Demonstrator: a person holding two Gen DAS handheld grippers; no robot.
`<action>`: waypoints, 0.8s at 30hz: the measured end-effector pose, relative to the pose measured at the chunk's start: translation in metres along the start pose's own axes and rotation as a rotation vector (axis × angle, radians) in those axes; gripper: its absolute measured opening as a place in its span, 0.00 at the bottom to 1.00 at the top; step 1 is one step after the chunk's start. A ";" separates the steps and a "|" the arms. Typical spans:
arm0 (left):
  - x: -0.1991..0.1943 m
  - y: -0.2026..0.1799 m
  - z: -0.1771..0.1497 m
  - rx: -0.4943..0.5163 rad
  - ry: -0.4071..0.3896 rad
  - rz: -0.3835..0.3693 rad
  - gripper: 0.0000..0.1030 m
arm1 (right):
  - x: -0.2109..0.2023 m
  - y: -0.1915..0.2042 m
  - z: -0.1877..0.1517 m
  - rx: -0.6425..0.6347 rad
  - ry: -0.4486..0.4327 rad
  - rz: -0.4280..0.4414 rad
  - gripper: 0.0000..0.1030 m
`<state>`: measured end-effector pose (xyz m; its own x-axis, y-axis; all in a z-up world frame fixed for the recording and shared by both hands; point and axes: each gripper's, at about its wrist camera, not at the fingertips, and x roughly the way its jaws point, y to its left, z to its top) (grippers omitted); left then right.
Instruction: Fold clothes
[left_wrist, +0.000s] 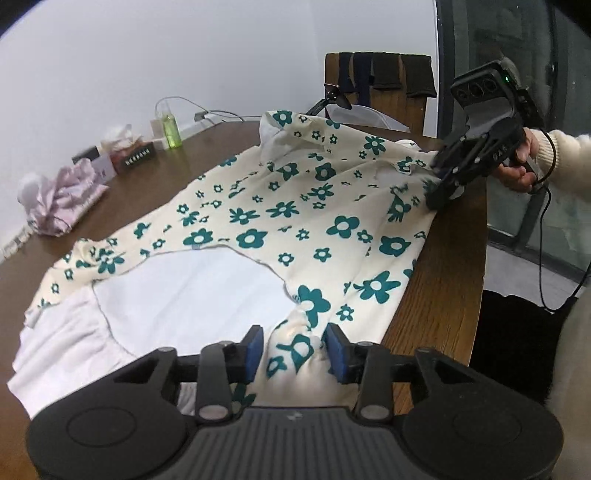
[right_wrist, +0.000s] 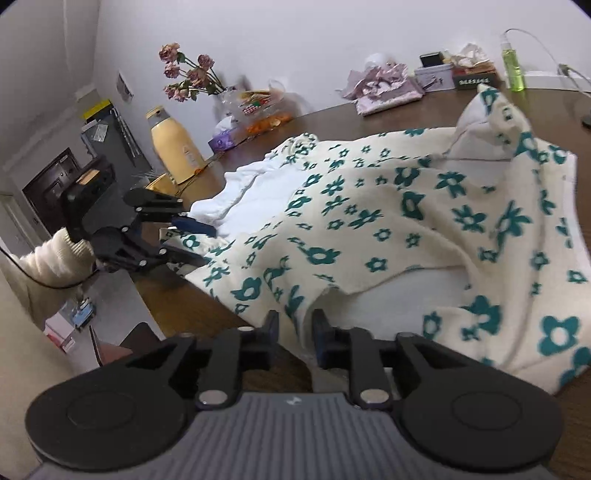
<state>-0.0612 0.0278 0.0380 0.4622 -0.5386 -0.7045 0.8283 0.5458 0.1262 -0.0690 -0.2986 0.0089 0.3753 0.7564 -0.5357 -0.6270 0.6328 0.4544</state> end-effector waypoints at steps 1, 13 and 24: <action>0.000 0.000 0.000 0.008 -0.003 -0.007 0.32 | 0.002 0.001 0.000 0.001 0.027 0.022 0.03; -0.009 0.005 -0.014 0.027 -0.040 -0.043 0.31 | -0.039 0.021 0.019 -0.092 -0.058 -0.110 0.07; -0.019 0.019 -0.016 -0.042 -0.109 -0.072 0.35 | 0.024 0.038 0.028 -0.297 0.067 -0.260 0.08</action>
<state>-0.0592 0.0588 0.0425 0.4357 -0.6428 -0.6301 0.8476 0.5286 0.0468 -0.0644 -0.2514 0.0336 0.5084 0.5587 -0.6553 -0.6908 0.7189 0.0770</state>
